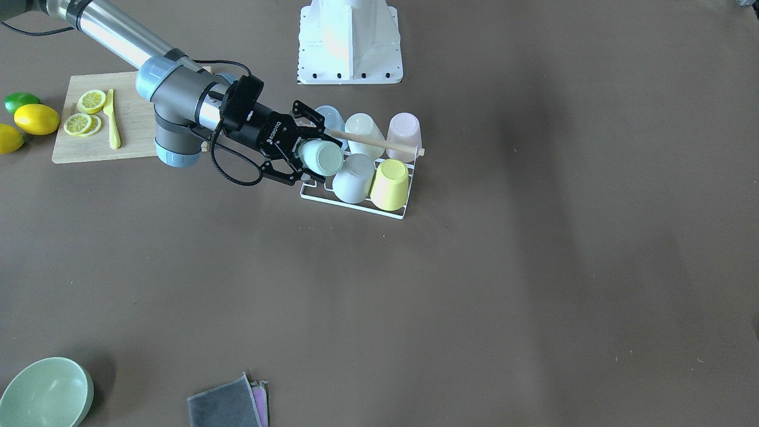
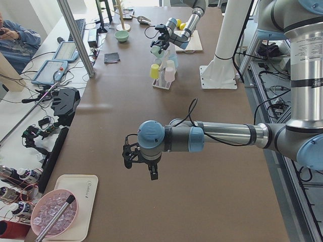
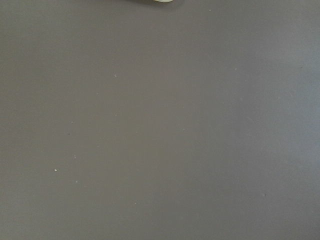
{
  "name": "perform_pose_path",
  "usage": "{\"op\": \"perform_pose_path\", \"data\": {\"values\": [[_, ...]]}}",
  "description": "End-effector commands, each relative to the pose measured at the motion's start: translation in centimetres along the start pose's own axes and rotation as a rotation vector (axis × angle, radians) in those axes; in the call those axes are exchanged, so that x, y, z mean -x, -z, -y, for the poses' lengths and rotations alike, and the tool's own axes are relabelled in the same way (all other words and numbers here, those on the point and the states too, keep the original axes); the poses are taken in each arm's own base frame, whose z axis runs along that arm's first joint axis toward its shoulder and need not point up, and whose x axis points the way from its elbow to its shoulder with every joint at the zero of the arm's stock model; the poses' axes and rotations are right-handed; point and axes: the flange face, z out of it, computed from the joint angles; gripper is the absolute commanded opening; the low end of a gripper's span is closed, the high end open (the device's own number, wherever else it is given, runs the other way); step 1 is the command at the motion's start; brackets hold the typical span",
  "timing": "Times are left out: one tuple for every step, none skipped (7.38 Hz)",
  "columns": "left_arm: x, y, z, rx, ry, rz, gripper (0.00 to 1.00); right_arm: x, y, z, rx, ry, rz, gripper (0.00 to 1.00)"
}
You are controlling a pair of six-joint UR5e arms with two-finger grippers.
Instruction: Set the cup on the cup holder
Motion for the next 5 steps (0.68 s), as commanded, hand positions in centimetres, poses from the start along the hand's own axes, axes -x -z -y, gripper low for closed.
{"op": "perform_pose_path", "data": {"values": [[1.8, -0.1, -0.1, 0.008, -0.245, 0.111, 0.98, 0.2, 0.6, -0.2, -0.017, -0.006, 0.010, 1.00], [1.9, -0.1, -0.2, 0.028, -0.239, 0.111, 0.98, 0.4, 0.6, 0.1, -0.026, -0.028, 0.014, 1.00], [1.9, 0.1, -0.5, 0.049, -0.216, 0.110, 0.98, 0.5, 0.6, 0.5, -0.033, -0.054, 0.014, 1.00], [2.3, -0.1, -0.8, 0.055, -0.212, 0.118, 0.98, -0.3, 0.8, 2.4, -0.049, -0.039, 0.005, 1.00], [3.0, -0.4, -0.9, 0.064, -0.205, 0.157, 0.98, -4.9, 1.7, 7.4, 0.047, 0.010, -0.027, 1.00]]}}
